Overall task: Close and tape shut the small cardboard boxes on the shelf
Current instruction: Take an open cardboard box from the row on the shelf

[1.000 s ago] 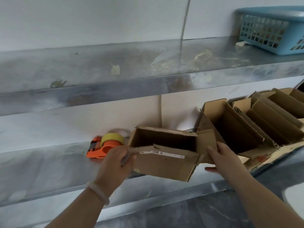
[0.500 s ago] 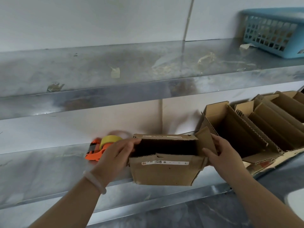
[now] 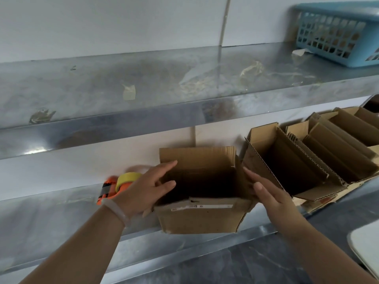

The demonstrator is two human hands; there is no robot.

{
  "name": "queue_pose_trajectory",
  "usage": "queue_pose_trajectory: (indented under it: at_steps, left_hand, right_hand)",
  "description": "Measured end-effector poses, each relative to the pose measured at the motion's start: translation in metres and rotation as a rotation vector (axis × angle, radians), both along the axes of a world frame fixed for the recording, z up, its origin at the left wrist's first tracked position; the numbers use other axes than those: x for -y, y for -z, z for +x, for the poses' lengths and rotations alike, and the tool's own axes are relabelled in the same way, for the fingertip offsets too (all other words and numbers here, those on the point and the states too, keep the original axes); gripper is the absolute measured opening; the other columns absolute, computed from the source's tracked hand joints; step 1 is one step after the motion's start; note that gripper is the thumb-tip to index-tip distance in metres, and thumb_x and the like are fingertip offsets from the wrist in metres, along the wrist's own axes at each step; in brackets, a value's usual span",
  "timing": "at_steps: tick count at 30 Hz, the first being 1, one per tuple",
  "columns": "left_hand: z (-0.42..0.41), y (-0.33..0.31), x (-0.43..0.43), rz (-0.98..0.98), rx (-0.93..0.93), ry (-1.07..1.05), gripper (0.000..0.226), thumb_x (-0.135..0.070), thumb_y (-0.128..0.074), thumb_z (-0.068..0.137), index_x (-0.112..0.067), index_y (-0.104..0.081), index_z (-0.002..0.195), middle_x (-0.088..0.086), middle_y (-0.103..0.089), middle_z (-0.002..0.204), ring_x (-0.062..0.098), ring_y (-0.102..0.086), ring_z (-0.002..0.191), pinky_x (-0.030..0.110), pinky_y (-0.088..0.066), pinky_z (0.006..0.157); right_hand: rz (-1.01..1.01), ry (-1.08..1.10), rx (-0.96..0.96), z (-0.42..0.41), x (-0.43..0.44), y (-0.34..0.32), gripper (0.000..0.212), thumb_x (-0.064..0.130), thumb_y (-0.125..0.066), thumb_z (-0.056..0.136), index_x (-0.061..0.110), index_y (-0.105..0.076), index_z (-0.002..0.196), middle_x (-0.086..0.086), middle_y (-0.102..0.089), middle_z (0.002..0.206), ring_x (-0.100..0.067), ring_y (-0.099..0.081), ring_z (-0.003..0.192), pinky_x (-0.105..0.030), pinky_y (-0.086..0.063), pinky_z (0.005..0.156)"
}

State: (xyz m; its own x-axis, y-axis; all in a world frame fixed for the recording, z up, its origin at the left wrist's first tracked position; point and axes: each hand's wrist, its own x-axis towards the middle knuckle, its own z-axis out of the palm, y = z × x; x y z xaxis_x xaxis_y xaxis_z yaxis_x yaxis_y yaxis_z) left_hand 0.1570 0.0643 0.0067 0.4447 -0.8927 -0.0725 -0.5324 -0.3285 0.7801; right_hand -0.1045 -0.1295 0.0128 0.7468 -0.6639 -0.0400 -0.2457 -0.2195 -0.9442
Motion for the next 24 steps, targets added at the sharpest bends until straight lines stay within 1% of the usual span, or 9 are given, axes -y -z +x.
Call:
queue_pose_trajectory:
  at_steps: [2,4,7,10,13,16,20,22,24]
  left_hand:
    - [-0.004,-0.002,0.000,-0.027,0.020,-0.006,0.053,-0.029,-0.055,0.097,-0.048,-0.032,0.141,-0.017,-0.047,0.130,-0.003,-0.055,0.087,0.012,-0.046,0.076]
    - [-0.009,-0.005,-0.002,-0.082,0.034,-0.059,0.048,-0.023,-0.056,0.097,-0.046,-0.040,0.136,-0.022,-0.051,0.120,-0.009,-0.055,0.095,0.008,-0.046,0.078]
    - [-0.012,0.004,-0.014,-0.170,0.096,-0.196,0.040,-0.015,-0.058,0.096,-0.041,-0.054,0.125,-0.028,-0.054,0.119,-0.012,-0.052,0.111,0.014,-0.045,0.093]
    - [-0.021,0.022,-0.029,-0.251,0.122,-0.352,0.027,-0.012,-0.061,0.094,-0.029,-0.068,0.114,-0.017,-0.064,0.114,0.001,-0.058,0.110,0.022,-0.048,0.094]
    - [-0.036,0.034,-0.042,-0.224,-0.086,-0.593,0.014,-0.019,-0.069,0.089,-0.023,-0.070,0.102,-0.004,-0.068,0.103,0.006,-0.063,0.091,0.022,-0.048,0.076]
    - [-0.046,0.044,-0.053,-0.115,-0.372,-0.718,0.054,-0.051,-0.069,0.072,-0.023,-0.063,0.118,0.003,-0.066,0.115,0.015,-0.061,0.101,0.036,-0.048,0.085]
    - [-0.063,0.039,-0.053,-0.263,-0.843,-0.760,0.038,-0.024,-0.061,0.095,-0.024,-0.051,0.131,0.001,-0.059,0.123,0.020,-0.055,0.115,0.043,-0.043,0.101]
    - [-0.065,0.036,-0.053,-0.345,-0.796,-0.757,0.042,-0.018,-0.061,0.094,-0.020,-0.050,0.135,0.001,-0.060,0.122,0.021,-0.057,0.116,0.044,-0.045,0.103]
    - [-0.064,0.034,-0.051,-0.351,-0.624,-0.779,0.043,-0.024,-0.063,0.088,-0.022,-0.055,0.130,-0.001,-0.064,0.117,0.018,-0.061,0.111,0.042,-0.049,0.099]
  right_hand:
    - [-0.043,-0.109,-0.022,-0.002,0.000,0.004,0.052,0.081,-0.035,0.079,0.062,-0.054,0.123,0.035,-0.054,0.129,0.013,-0.045,0.124,-0.009,-0.037,0.097]
    - [-0.141,-0.192,-0.054,-0.003,0.001,0.010,0.058,0.089,-0.030,0.076,0.063,-0.051,0.124,0.036,-0.044,0.139,0.011,-0.037,0.133,-0.017,-0.032,0.104]
    - [-0.225,-0.257,-0.073,-0.003,0.005,0.020,0.063,0.087,-0.046,0.072,0.061,-0.047,0.130,0.032,-0.039,0.145,0.004,-0.033,0.138,-0.035,-0.032,0.111]
    - [-0.359,-0.245,-0.083,0.000,0.008,0.030,0.067,0.085,-0.055,0.069,0.059,-0.047,0.130,0.032,-0.040,0.145,0.002,-0.032,0.140,-0.038,-0.031,0.114]
    - [-0.451,-0.217,-0.102,0.003,0.010,0.036,0.057,0.089,-0.049,0.067,0.063,-0.056,0.118,0.040,-0.037,0.142,0.008,-0.030,0.139,-0.027,-0.027,0.111]
    - [-0.497,-0.193,-0.056,0.007,0.010,0.038,0.055,0.086,-0.051,0.070,0.054,-0.060,0.113,0.038,-0.041,0.140,0.008,-0.034,0.136,-0.020,-0.027,0.107]
    - [-0.567,-0.208,-0.032,0.012,0.013,0.035,0.058,0.086,-0.052,0.070,0.047,-0.064,0.112,0.027,-0.050,0.133,0.007,-0.037,0.129,-0.026,-0.033,0.104]
    - [-0.578,-0.250,-0.081,0.014,0.016,0.027,0.061,0.091,-0.049,0.065,0.052,-0.063,0.110,0.032,-0.043,0.136,0.008,-0.035,0.126,-0.027,-0.034,0.102]
    - [-0.577,-0.306,-0.131,0.017,0.021,0.018,0.059,0.094,-0.047,0.061,0.059,-0.060,0.106,0.038,-0.031,0.143,0.008,-0.032,0.126,-0.024,-0.034,0.100]
